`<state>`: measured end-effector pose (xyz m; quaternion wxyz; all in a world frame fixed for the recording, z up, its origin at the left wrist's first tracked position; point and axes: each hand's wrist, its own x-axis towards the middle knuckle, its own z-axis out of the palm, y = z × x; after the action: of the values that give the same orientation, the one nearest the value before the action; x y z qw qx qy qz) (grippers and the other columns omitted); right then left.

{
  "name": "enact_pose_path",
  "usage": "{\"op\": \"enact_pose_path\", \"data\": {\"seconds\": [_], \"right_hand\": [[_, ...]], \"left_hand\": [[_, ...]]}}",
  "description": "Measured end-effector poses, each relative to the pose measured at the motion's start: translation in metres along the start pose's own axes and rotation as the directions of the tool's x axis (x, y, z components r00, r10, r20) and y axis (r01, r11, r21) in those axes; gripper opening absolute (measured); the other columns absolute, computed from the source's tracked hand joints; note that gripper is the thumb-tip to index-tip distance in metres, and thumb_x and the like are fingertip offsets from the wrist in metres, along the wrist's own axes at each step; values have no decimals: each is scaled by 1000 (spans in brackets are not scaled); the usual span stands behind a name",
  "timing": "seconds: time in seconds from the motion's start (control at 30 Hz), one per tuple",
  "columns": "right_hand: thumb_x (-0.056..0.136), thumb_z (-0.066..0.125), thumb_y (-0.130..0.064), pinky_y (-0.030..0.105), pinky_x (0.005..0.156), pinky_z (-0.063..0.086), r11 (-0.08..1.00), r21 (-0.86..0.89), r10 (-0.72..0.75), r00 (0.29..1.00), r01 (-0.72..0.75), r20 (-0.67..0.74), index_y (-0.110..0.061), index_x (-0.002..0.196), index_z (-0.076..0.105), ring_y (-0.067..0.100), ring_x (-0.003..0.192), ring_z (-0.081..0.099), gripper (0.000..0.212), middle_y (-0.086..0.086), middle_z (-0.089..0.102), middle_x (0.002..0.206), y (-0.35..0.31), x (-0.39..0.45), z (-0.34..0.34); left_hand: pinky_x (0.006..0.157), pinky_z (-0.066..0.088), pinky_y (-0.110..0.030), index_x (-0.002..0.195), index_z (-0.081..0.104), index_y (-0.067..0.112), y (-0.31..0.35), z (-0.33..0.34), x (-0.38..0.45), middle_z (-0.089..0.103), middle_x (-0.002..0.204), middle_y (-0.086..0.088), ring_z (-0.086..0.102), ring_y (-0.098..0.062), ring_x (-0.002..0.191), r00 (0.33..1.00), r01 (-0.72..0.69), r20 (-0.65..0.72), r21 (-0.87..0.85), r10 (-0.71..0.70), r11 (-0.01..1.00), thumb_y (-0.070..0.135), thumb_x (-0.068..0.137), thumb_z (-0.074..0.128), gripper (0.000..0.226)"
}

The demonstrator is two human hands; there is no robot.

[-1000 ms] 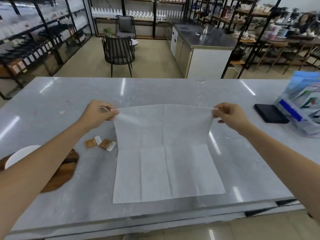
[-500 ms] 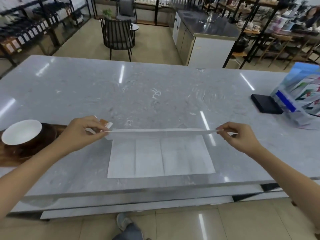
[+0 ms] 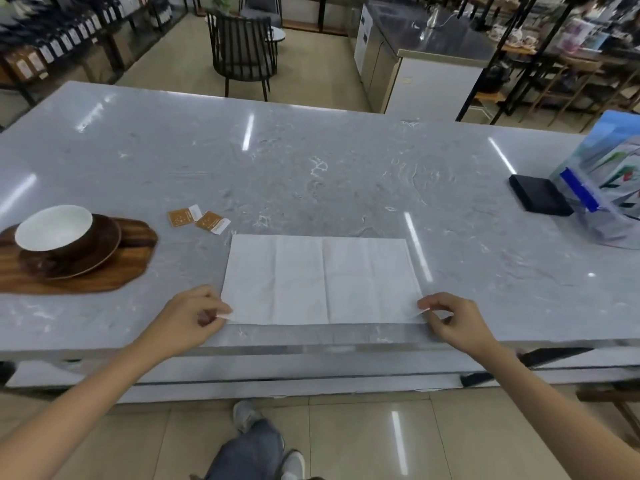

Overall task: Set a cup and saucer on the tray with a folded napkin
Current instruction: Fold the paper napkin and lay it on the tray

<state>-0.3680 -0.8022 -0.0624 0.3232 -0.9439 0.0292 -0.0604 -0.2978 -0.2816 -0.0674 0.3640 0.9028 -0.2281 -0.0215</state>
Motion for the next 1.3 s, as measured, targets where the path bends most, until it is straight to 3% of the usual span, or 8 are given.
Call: {"op": "enact_pose_path", "data": {"seconds": [0.2,0.33,0.47,0.7,0.83,1.0,1.13,1.3], "right_hand": [[86,78,-1,31,80,60,973,-136,-191,981,186,-31,-14,99,77,16,91,75,19,-1,76,105,6,-5,7],[89,73,3,31,81,61,976,-122,-194,977,182,-89,-8,101,77,21,86,75,17,6,74,106,6,-4,9],[91,71,4,34,77,63,974,-162,-181,975,159,-132,-4,103,76,26,87,74,16,10,72,111,8,-10,12],[81,81,4,42,59,63,920,-330,-262,958,212,-115,-8,95,80,30,77,75,18,12,73,114,11,-21,13],[78,82,9,41,70,65,924,-323,-267,951,206,-157,-7,96,81,27,90,76,24,9,76,103,13,-26,12],[78,82,9,40,71,65,929,-325,-247,951,178,-184,-7,97,81,27,91,77,25,10,77,105,9,-29,12],[79,81,8,39,69,65,930,-323,-249,946,174,-207,-9,99,81,25,91,77,26,8,77,107,12,-31,15],[82,77,5,41,63,64,954,-254,-206,965,161,-164,-9,103,80,24,83,74,25,8,71,114,17,-35,18]], "left_hand": [[76,50,-13,96,81,16,3,3,-6,65,92,6,67,-7,81,997,-79,19,63,78,995,4,81,81,20],[73,57,-29,92,82,18,5,5,-5,69,90,8,68,-8,79,998,-68,-7,100,69,993,4,82,80,16],[70,49,-12,92,83,18,3,6,-6,71,88,12,66,-5,72,995,-64,-66,171,76,983,6,81,82,17],[57,52,-23,91,82,20,6,11,-5,74,92,11,71,-13,75,990,-103,-60,304,127,947,7,79,83,18],[56,55,-27,91,82,24,9,13,-7,73,91,15,71,-13,77,992,-51,-91,313,84,948,27,80,68,19],[50,53,-27,96,82,26,9,13,-8,74,92,12,71,-17,79,995,-77,-27,380,94,922,10,78,82,24],[55,56,-30,92,82,30,13,13,-11,73,96,17,69,-12,86,995,-62,-54,353,87,934,44,84,54,33],[51,55,-31,92,82,31,16,14,-18,70,96,17,65,-9,86,997,-55,-38,357,73,933,55,82,55,38]]}}
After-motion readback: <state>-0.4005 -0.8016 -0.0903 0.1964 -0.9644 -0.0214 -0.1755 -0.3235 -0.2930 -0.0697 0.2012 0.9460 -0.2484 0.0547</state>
